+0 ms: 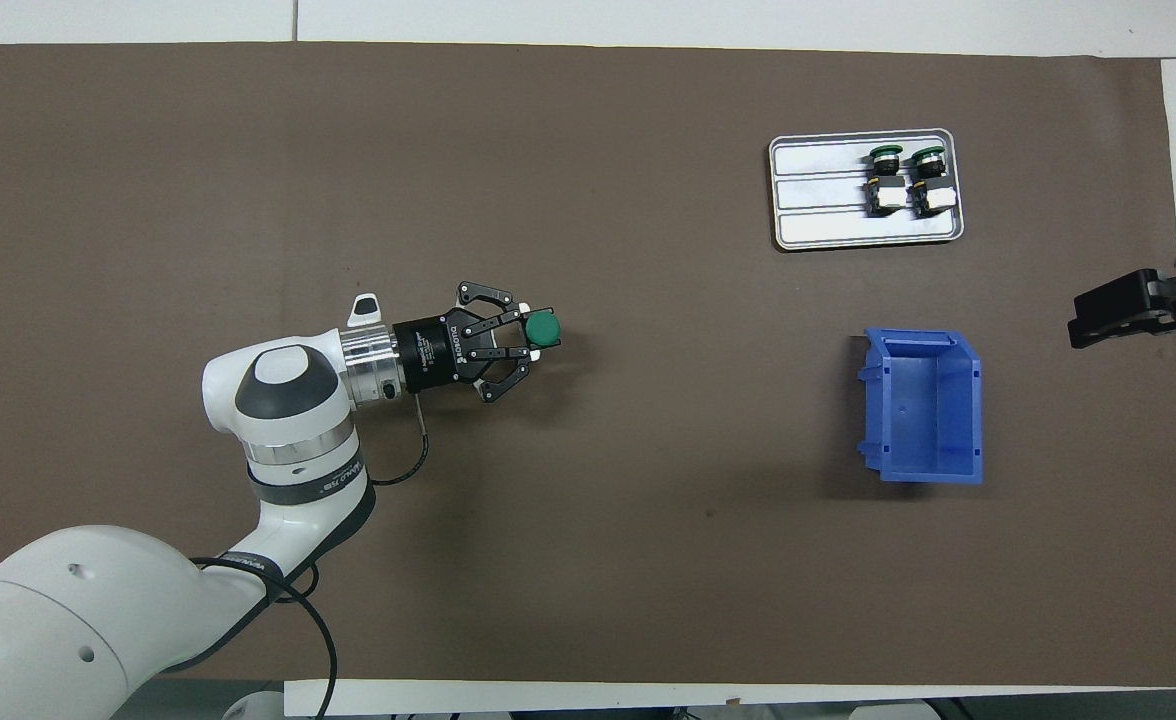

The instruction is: Place and press button with both arms

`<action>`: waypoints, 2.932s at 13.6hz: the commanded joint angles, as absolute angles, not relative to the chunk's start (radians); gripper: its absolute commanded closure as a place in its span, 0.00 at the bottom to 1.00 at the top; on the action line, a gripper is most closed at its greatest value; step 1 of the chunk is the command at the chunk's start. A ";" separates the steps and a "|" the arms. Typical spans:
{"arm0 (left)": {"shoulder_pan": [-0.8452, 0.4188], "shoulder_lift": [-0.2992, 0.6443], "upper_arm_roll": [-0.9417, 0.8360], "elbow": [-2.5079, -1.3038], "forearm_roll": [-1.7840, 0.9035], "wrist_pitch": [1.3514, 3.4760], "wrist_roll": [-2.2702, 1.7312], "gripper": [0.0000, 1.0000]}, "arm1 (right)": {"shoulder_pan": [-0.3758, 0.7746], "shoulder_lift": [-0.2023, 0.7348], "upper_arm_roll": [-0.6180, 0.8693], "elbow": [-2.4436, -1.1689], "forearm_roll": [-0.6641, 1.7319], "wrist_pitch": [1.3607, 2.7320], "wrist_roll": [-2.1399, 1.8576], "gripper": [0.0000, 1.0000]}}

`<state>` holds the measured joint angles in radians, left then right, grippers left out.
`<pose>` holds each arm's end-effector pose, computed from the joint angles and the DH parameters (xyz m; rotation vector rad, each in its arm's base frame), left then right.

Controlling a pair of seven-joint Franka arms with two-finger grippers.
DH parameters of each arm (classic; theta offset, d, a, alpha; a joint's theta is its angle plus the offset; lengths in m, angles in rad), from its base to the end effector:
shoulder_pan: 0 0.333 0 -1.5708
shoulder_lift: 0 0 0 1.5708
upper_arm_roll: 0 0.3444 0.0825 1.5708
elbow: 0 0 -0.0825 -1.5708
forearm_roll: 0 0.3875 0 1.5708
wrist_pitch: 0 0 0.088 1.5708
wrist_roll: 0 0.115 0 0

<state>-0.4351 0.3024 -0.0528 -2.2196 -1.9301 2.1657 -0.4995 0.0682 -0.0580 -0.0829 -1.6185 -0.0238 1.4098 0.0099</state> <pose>0.4804 -0.3033 0.2681 1.3504 1.4123 -0.9133 0.5187 -0.0121 0.6411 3.1139 -0.0407 -0.2355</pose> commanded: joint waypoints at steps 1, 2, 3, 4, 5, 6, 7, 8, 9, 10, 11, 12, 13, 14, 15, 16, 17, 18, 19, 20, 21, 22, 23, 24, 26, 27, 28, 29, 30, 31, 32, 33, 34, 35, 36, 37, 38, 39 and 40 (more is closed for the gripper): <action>-0.453 0.296 -0.051 -2.243 -1.980 2.152 -0.459 0.93 | 0.060 -0.067 -0.080 -1.629 -0.021 1.407 -0.011 0.01; -0.453 0.296 -0.051 -2.243 -2.003 2.151 -0.459 0.93 | 0.060 -0.067 -0.080 -1.629 -0.021 1.407 -0.011 0.01; -0.466 0.296 -0.051 -2.243 -2.014 2.155 -0.457 0.93 | 0.060 -0.067 -0.080 -1.629 -0.021 1.407 -0.011 0.01; -0.472 0.301 -0.051 -2.243 -2.023 2.154 -0.450 0.93 | 0.060 -0.067 -0.080 -1.629 -0.021 1.407 -0.011 0.01; -0.474 0.308 -0.051 -2.244 -2.025 2.158 -0.434 0.93 | 0.060 -0.067 -0.080 -1.629 -0.021 1.407 -0.011 0.01; -0.476 0.308 -0.051 -2.244 -2.025 2.160 -0.433 0.93 | 0.060 -0.067 -0.080 -1.629 -0.021 1.407 -0.011 0.01; -0.483 0.308 -0.051 -2.246 -2.025 2.161 -0.431 0.92 | 0.060 -0.067 -0.080 -1.629 -0.021 1.407 -0.011 0.01; -0.492 0.310 -0.051 -2.246 -2.026 2.174 -0.430 0.91 | 0.060 -0.067 -0.080 -1.629 -0.021 1.407 -0.011 0.01; -0.492 0.313 -0.051 -2.246 -2.026 2.166 -0.425 0.91 | 0.060 -0.067 -0.080 -1.629 -0.021 1.407 -0.011 0.01; -0.491 0.314 -0.051 -2.246 -2.025 2.166 -0.419 0.90 | 0.060 -0.067 -0.080 -1.631 -0.021 1.407 -0.011 0.01; -0.492 0.314 -0.051 -2.249 -2.025 2.171 -0.419 0.88 | 0.060 -0.067 -0.080 -1.629 -0.021 1.407 -0.011 0.01; -0.492 0.314 -0.051 -2.250 -2.025 2.169 -0.417 0.86 | 0.060 -0.067 -0.080 -1.629 -0.021 1.407 -0.011 0.01; -0.492 0.314 -0.051 -2.255 -2.025 2.171 -0.416 0.83 | 0.060 -0.067 -0.080 -1.629 -0.021 1.407 -0.011 0.01; -0.492 0.314 -0.051 -2.255 -2.025 2.174 -0.416 0.80 | 0.060 -0.067 -0.080 -1.629 -0.021 1.407 -0.011 0.01; -0.494 0.314 -0.051 -2.255 -2.026 2.175 -0.416 0.79 | 0.060 -0.067 -0.080 -1.629 -0.021 1.407 -0.011 0.01; -0.494 0.314 -0.051 -2.252 -2.025 2.178 -0.416 0.74 | 0.060 -0.067 -0.080 -1.629 -0.021 1.407 -0.011 0.01; -0.494 0.314 -0.051 -2.252 -2.025 2.180 -0.416 0.71 | 0.060 -0.067 -0.080 -1.629 -0.021 1.407 -0.011 0.01; -0.494 0.314 -0.051 -2.253 -2.025 2.181 -0.416 0.68 | 0.060 -0.067 -0.080 -1.629 -0.021 1.407 -0.011 0.01; -0.494 0.314 -0.051 -2.253 -2.025 2.187 -0.416 0.62 | 0.060 -0.067 -0.080 -1.629 -0.021 1.407 -0.011 0.01; -0.495 0.314 -0.051 -2.253 -2.025 2.201 -0.416 0.59 | 0.060 -0.067 -0.080 -1.629 -0.021 1.407 -0.011 0.01; -0.495 0.314 -0.051 -2.253 -2.025 2.203 -0.416 0.57 | 0.060 -0.067 -0.080 -1.629 -0.021 1.407 -0.011 0.01; -0.497 0.314 -0.051 -2.253 -2.025 2.206 -0.417 0.54 | 0.060 -0.067 -0.080 -1.629 -0.021 1.407 -0.011 0.01; -0.503 0.313 -0.051 -2.253 -2.025 2.207 -0.417 0.51 | 0.060 -0.067 -0.080 -1.629 -0.021 1.407 -0.011 0.01; -0.505 0.311 -0.051 -2.252 -2.025 2.218 -0.422 0.47 | 0.060 -0.067 -0.080 -1.629 -0.021 1.407 -0.011 0.01; -0.514 0.310 -0.051 -2.249 -2.025 2.243 -0.428 0.41 | 0.060 -0.067 -0.080 -1.629 -0.021 1.407 -0.011 0.01; -0.517 0.307 -0.051 -2.249 -2.025 2.250 -0.431 0.38 | 0.060 -0.067 -0.080 -1.629 -0.021 1.407 -0.011 0.01; -0.515 0.304 -0.051 -2.247 -2.025 2.273 -0.436 0.35 | 0.060 -0.067 -0.080 -1.629 -0.021 1.407 -0.011 0.01; -0.518 0.302 -0.051 -2.246 -2.025 2.286 -0.449 0.32 | 0.060 -0.067 -0.080 -1.629 -0.021 1.407 -0.011 0.01; -0.522 0.302 -0.051 -2.246 -2.025 2.286 -0.454 0.28 | 0.060 -0.067 -0.080 -1.629 -0.021 1.407 -0.011 0.01; -0.522 0.302 -0.051 -2.243 -2.025 2.286 -0.462 0.06 | 0.060 -0.067 -0.080 -1.629 -0.021 1.407 -0.011 0.01; -0.523 0.302 -0.051 -2.240 -2.023 2.290 -0.474 0.00 | 0.060 -0.067 -0.080 -1.629 -0.021 1.407 -0.011 0.01; -0.525 0.298 -0.051 -2.238 -2.023 2.311 -0.483 0.00 | 0.060 -0.067 -0.080 -1.629 -0.021 1.407 -0.011 0.01; -0.525 0.290 -0.051 -2.237 -2.023 2.322 -0.485 0.00 | 0.060 -0.067 -0.080 -1.629 -0.021 1.407 -0.011 0.01; -0.526 0.290 -0.051 -2.237 -2.023 2.325 -0.485 0.00 | 0.060 -0.067 -0.080 -1.629 -0.021 1.407 -0.011 0.01; -0.525 0.290 -0.051 -2.235 -2.023 2.326 -0.486 0.00 | 0.060 -0.067 -0.080 -1.629 -0.021 1.407 -0.011 0.01; -0.526 0.290 -0.051 -2.230 -2.023 2.327 -0.486 0.00 | 0.060 -0.067 -0.080 -1.629 -0.021 1.407 -0.011 0.01; -0.538 0.290 -0.051 -2.230 -2.023 2.330 -0.486 0.00 | 0.060 -0.067 -0.080 -1.629 -0.021 1.407 -0.011 0.01; -0.540 0.291 -0.051 -2.230 -2.023 2.332 -0.486 0.00 | 0.060 -0.067 -0.080 -1.629 -0.021 1.407 -0.011 0.01; -0.540 0.291 -0.051 -2.230 -2.022 2.341 -0.486 0.00 | 0.060 -0.067 -0.080 -1.629 -0.021 1.407 -0.011 0.01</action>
